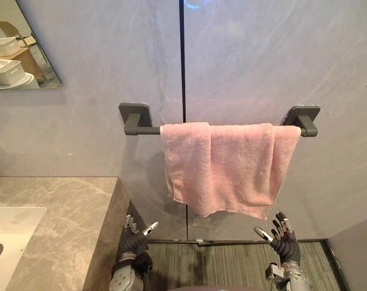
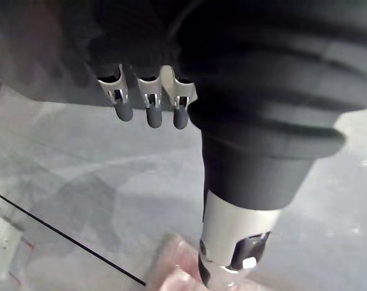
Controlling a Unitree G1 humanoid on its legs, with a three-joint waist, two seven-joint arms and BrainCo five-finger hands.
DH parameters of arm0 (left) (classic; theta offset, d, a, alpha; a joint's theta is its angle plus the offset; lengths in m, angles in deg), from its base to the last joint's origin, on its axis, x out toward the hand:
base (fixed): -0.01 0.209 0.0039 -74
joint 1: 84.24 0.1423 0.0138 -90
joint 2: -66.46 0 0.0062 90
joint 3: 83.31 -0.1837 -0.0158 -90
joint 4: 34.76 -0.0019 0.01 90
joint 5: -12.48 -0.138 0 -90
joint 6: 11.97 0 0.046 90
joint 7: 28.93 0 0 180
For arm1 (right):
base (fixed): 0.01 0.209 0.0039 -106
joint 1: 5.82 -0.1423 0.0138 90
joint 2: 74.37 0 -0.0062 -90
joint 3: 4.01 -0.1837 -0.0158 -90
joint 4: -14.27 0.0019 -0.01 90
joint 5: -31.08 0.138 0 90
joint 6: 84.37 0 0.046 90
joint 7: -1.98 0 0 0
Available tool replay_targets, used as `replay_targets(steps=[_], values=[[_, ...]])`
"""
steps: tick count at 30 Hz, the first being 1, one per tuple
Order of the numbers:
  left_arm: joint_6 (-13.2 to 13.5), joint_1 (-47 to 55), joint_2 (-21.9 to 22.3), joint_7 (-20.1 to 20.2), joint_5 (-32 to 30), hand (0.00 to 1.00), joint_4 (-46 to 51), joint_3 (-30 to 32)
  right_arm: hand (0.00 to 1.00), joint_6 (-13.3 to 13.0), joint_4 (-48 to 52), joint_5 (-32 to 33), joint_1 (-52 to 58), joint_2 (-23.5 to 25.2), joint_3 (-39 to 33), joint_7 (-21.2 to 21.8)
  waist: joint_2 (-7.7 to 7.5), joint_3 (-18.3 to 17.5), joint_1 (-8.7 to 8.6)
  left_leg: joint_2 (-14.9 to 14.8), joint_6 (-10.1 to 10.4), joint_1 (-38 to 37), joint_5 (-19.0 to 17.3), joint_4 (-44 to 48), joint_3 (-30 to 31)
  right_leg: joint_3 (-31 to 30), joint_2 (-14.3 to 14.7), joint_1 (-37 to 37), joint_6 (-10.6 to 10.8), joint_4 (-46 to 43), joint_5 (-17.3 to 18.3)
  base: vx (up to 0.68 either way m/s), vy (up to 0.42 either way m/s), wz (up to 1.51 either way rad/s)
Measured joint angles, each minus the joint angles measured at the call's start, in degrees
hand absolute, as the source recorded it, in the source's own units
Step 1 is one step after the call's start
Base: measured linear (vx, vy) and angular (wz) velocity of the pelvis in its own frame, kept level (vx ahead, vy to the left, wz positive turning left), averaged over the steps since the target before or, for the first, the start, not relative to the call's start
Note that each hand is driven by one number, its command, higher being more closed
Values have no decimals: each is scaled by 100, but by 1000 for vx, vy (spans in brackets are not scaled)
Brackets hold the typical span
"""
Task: Organize washtable
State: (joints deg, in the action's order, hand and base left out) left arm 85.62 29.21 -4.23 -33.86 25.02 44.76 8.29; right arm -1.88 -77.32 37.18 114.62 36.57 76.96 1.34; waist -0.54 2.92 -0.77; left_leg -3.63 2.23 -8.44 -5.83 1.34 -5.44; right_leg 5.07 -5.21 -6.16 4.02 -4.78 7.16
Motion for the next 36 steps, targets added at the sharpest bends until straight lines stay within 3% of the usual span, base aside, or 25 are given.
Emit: replay_targets(steps=[10, 17, 33, 36], values=[[-111, -193, -51, -19, -485, 0, -2035, 64, 0, 60, -2179, -359, -381, -167, 36, -196, 55, -176, 18, -66, 79, -44, 37, -51, -34, 83, 43, -67, -44, 26, -26, -29, -22, 2], [-167, -611, -311, -61, -643, 0, -3262, 147, 0, 137, -3734, -460, -1086, -244, -374, -321, 37, -176, 51, -163, 194, -34, 121, -182, -105, -10, 191, -184, -113, 456, -328, -65, -33, -8], [-217, -1135, -372, -171, -680, 0, -4107, 579, 0, 271, -5150, -447, -1928, -552, -897, -561, 18, 66, 18, -121, 191, -130, 201, -367, 68, 84, 274, -331, -137, 732, -410, 5, -11, 3], [-237, -1336, -364, -175, -680, 0, -4132, 699, 0, 303, -5145, -447, -2208, -561, -845, -567, 59, 285, 157, -177, 194, 8, 200, -292, -246, -243, 290, 366, -166, -264, -54, -81, -8, -48]])
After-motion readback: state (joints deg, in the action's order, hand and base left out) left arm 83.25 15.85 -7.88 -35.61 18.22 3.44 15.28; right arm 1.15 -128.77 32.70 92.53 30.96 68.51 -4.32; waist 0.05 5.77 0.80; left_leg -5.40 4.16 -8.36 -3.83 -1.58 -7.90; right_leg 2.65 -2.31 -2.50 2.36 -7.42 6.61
